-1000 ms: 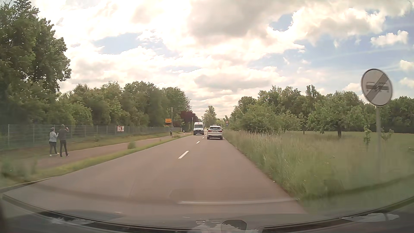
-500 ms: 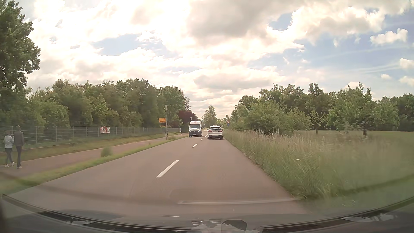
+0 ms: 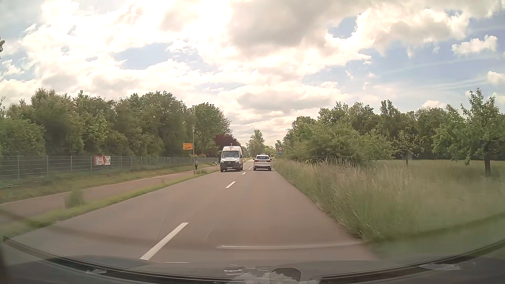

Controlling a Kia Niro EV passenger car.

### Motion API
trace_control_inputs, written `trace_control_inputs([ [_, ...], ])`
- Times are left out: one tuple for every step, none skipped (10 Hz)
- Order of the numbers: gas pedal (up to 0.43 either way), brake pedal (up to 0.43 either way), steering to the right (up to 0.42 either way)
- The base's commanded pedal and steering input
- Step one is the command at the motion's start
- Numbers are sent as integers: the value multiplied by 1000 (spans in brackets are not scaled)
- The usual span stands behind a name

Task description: Follow the waypoints while adhering to traffic rules and regulations

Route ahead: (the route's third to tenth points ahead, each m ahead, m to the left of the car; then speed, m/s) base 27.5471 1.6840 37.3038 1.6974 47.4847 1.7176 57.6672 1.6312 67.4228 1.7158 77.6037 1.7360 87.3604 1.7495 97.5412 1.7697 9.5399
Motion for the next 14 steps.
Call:
trace_control_inputs([
  [67,0,-2],
  [67,0,-2],
  [67,0,-2],
  [67,0,-2],
  [67,0,-2],
  [67,0,-2],
  [67,0,-2],
  [67,0,-2],
  [67,0,-2],
  [67,0,-2],
  [67,0,-2],
  [67,0,-2],
  [67,0,-2],
  [67,0,-2],
])
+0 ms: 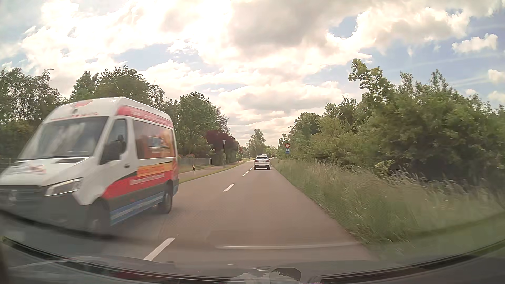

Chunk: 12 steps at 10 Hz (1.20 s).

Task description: Follow the waypoints while adhering to traffic rules and regulations

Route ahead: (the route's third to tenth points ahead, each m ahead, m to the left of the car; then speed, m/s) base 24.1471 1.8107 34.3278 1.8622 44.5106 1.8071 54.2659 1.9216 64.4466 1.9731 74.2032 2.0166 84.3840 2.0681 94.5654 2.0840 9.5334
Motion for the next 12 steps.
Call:
trace_control_inputs([
  [67,0,-2],
  [87,0,-2],
  [110,0,-2],
  [110,0,-1],
  [118,0,-2],
  [118,0,-1],
  [130,0,-1],
  [130,0,-1],
  [138,0,-1],
  [138,0,-1],
  [150,0,-1],
  [150,0,-1],
])
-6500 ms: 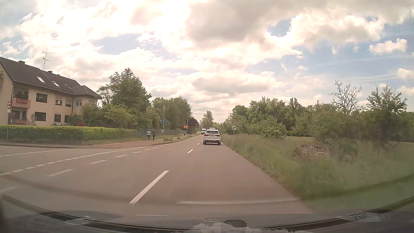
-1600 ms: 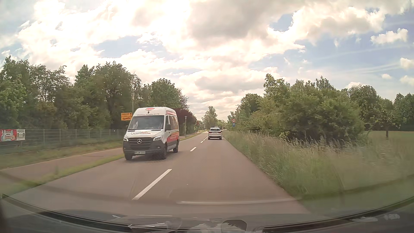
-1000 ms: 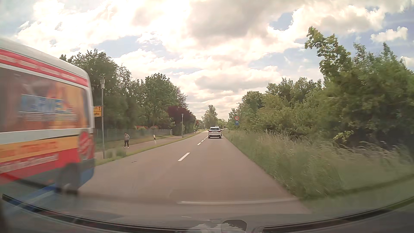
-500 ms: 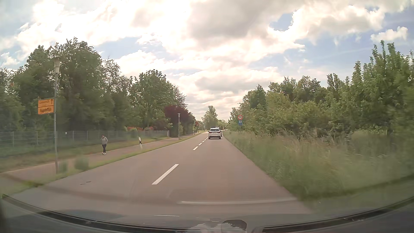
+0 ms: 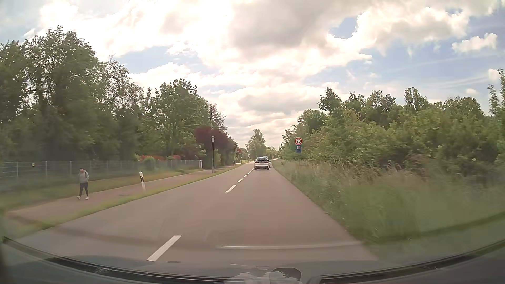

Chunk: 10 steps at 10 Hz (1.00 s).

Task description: Follow the waypoints while adhering to traffic rules and regulations

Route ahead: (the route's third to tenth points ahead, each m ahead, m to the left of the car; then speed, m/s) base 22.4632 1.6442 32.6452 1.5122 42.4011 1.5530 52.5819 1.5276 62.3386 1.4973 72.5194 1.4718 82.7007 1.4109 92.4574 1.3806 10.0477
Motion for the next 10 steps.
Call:
trace_control_inputs([
  [157,0,-1],
  [157,0,-1],
  [157,0,-1],
  [157,0,-1],
  [150,0,-1],
  [150,0,-1],
  [150,0,-1],
  [150,0,-1],
  [150,0,-1],
  [150,0,-1],
])
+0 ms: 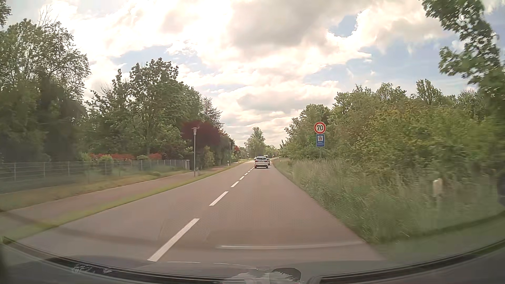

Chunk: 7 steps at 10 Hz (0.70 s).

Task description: Follow the waypoints while adhering to traffic rules and regulations

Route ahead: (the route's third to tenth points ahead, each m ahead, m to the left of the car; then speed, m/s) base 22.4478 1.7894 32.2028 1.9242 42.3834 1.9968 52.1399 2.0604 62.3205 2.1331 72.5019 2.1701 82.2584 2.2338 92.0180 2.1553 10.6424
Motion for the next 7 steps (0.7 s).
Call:
trace_control_inputs([
  [150,0,-1],
  [150,0,-1],
  [138,0,-1],
  [138,0,-1],
  [138,0,-1],
  [138,0,-1],
  [130,0,-1],
])
